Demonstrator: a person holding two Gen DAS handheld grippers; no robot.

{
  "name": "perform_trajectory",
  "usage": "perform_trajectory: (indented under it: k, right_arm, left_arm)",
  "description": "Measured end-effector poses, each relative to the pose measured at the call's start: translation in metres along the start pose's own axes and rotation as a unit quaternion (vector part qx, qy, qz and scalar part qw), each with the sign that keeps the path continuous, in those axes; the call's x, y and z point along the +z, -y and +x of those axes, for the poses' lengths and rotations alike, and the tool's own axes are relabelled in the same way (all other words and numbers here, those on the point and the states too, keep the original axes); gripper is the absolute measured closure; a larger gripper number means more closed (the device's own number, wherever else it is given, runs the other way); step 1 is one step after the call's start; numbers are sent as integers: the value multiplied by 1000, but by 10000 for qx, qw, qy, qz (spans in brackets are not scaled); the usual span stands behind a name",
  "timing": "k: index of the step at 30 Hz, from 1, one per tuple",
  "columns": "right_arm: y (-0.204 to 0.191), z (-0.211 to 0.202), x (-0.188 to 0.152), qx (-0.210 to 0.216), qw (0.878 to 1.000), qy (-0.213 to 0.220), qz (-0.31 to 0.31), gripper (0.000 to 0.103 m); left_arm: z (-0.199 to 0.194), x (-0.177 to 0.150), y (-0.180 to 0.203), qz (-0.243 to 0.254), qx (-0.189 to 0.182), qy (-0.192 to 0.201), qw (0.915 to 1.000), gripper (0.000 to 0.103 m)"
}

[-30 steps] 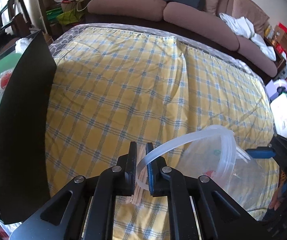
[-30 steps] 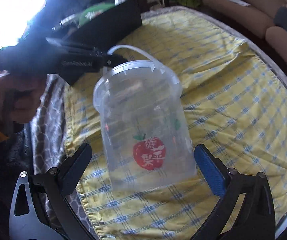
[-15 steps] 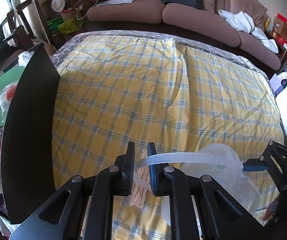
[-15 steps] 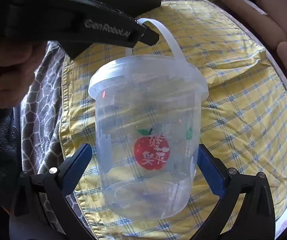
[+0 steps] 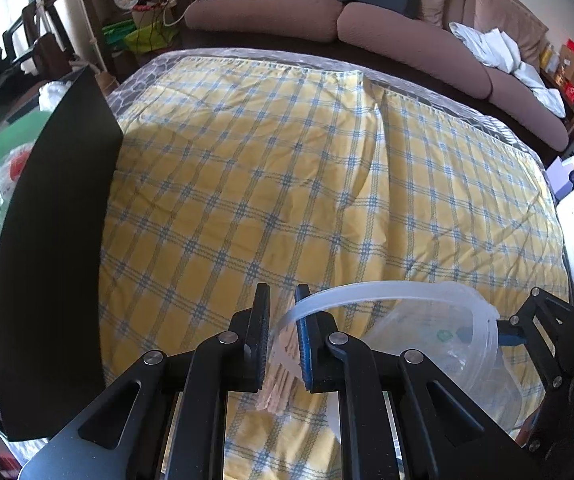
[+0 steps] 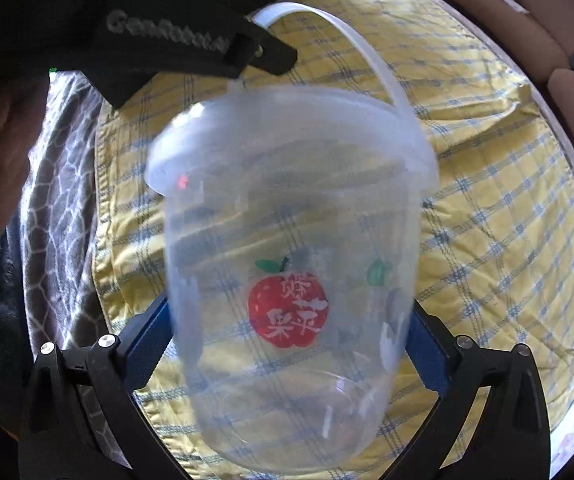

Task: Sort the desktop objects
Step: 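Carry the clear cup with both grippers over the black bin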

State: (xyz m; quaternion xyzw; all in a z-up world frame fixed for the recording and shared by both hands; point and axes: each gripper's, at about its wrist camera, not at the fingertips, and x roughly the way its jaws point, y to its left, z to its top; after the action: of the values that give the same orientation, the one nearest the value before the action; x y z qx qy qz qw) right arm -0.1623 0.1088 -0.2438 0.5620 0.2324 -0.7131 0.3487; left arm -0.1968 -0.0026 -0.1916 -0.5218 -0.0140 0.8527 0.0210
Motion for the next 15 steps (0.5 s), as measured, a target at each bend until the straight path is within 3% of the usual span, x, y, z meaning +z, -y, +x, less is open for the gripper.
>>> perform_trajectory:
  k: [4,15]
  right_arm:
    - [-3,-12,1,-148,9994,285,-112,8]
    - [-10,-20,1,-217,9985,434,-234,8]
  left_arm:
    - [-1,1,0,30,67,55,10000,91]
    - [-17,7,1,47,95,325,9994,91]
